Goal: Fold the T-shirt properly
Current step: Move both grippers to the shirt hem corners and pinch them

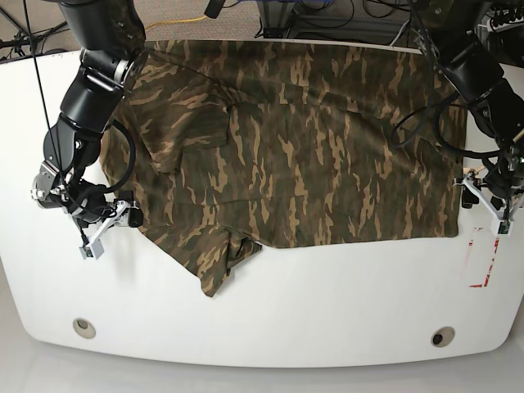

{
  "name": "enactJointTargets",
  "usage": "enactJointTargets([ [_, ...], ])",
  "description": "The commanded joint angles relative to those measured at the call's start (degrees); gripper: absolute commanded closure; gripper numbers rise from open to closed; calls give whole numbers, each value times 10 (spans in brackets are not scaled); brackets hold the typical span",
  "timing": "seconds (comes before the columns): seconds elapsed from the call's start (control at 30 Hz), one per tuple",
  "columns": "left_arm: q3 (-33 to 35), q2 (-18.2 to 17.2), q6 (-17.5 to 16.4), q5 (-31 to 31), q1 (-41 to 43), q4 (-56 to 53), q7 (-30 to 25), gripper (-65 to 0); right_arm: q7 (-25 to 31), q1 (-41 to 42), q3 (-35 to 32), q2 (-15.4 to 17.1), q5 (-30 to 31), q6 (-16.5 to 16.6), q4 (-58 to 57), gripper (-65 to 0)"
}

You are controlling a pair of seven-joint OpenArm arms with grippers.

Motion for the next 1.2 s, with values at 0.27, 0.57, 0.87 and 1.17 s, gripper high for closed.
enactJointTargets([
  [0.27,23,-33,-1,2,-67,-129,-80,-378,200,118,-2,38,-31,0,-270,-401],
  [0.57,24,-32,-1,4,-67,-177,-168,-378,245,105,-67,18,-30,0,-302,-401],
  [0.87,24,-33,22,2,-69,-205,-225,-382,239,100,-67,-4,-30,0,-301,-354],
  [1.17,25,-51,66,5,-123,-329,-269,-383,238,101,-70,-6,-28,0,-301,-173],
])
